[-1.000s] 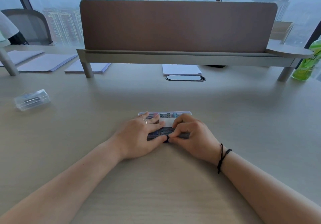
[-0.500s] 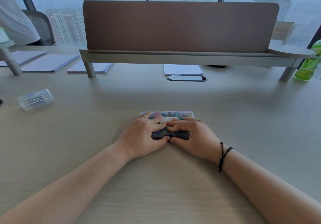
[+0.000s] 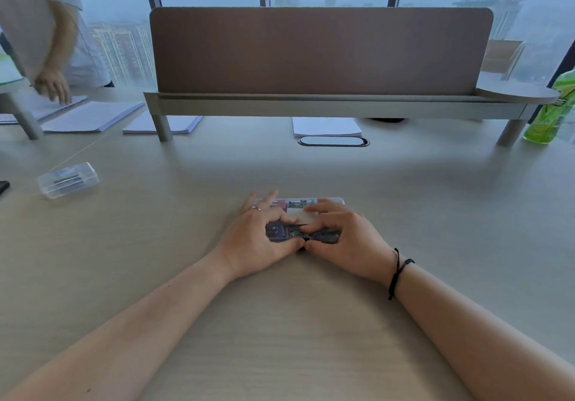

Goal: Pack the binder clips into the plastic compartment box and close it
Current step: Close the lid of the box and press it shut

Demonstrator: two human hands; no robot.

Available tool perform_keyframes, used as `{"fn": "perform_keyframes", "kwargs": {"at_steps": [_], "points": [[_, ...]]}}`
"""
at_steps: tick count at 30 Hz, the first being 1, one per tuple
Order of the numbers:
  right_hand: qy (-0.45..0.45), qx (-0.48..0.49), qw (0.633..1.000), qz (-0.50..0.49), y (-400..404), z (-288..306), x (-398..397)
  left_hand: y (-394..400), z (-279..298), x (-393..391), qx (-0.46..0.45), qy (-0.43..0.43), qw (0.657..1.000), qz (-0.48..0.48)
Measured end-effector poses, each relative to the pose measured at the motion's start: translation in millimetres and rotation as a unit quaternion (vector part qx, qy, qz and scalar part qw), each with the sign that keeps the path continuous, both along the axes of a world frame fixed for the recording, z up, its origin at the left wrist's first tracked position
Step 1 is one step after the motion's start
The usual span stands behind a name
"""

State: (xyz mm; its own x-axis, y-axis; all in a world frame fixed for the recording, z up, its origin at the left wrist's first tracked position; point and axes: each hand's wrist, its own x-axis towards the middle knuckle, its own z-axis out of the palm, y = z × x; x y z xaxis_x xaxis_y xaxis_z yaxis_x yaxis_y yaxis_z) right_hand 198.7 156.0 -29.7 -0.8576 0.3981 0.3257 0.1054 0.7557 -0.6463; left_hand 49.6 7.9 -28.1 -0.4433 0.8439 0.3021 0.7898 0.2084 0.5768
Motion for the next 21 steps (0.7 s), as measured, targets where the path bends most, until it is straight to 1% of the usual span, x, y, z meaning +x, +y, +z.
{"fn": "perform_keyframes", "kwargs": {"at_steps": [4,6,8,12,17,21], "points": [[-0.094,-0.004,0.995,-0.033,3.8,4.5,-2.6,1.2,2.0,-3.7,-0.038,-0.029,0.999,0.003],[-0.137,-0.004,0.989,-0.047,6.7,8.0,-4.7,2.7,2.0,-7.1,-0.05,-0.024,0.998,0.026],[-0.161,0.005,0.986,-0.05,8.8,10.8,-6.7,5.3,0.4,-11.3,-0.069,-0.005,0.997,0.042],[-0.173,0.0,0.984,-0.039,13.0,12.7,-10.7,7.1,-0.2,-13.2,-0.105,0.01,0.993,0.043],[-0.17,0.012,0.985,-0.026,13.2,10.4,-9.2,8.4,-1.5,-11.6,-0.111,0.049,0.992,0.042],[-0.152,0.034,0.987,-0.038,10.4,6.3,-6.0,5.6,-3.2,-10.8,-0.113,0.06,0.991,0.028]]}}
